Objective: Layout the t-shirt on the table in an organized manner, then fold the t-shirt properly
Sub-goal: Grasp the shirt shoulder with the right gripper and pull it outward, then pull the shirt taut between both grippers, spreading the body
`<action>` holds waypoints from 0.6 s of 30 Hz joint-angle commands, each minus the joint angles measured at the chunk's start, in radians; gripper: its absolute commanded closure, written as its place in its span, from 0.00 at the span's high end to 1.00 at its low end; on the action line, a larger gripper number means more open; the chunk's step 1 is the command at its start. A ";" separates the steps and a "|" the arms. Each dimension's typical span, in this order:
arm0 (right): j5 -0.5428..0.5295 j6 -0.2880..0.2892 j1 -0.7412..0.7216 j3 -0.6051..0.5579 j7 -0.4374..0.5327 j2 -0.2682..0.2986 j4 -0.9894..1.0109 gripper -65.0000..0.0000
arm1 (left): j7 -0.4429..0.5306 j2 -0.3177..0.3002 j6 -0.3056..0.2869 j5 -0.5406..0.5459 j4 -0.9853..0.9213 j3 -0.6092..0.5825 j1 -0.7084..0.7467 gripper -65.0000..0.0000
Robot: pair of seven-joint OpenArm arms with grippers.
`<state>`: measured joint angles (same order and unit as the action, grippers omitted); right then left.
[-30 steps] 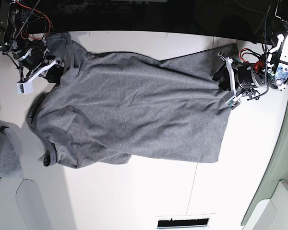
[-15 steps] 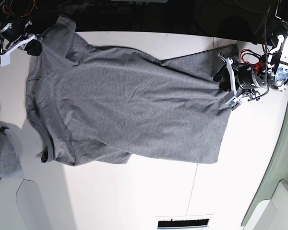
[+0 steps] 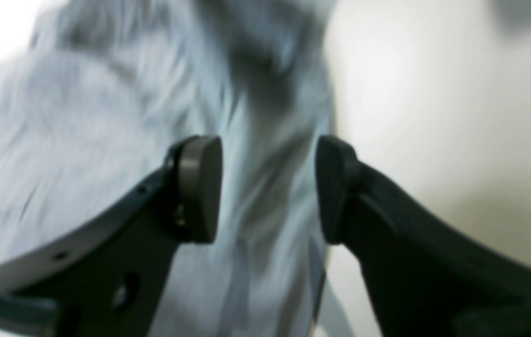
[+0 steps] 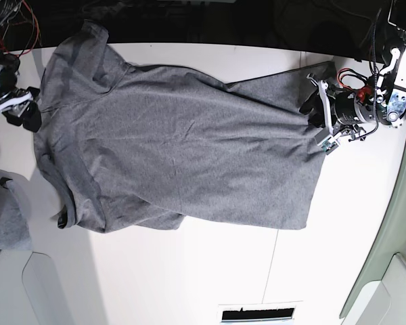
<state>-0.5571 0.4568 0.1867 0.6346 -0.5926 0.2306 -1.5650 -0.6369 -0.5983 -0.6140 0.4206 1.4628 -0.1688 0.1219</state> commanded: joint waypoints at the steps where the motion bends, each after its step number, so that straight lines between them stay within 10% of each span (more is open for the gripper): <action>1: 0.016 -0.010 -0.043 0.006 0.034 0.016 0.003 0.49 | 0.002 -0.014 0.000 0.010 0.010 0.007 -0.010 0.42; 11: 0.203 -0.020 -0.411 -0.058 0.130 0.024 0.357 0.48 | -0.117 -0.016 -0.084 0.171 0.038 0.007 0.035 0.42; 18: 0.395 -0.143 -0.578 -0.237 0.200 0.024 0.606 0.43 | -0.115 -0.017 -0.084 0.171 0.076 0.007 0.109 0.42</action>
<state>-0.1562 0.3145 -0.3676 0.3943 -0.4149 0.2386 -0.9440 -0.7437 -0.6014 -0.6899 0.5922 1.5280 -0.1665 0.2325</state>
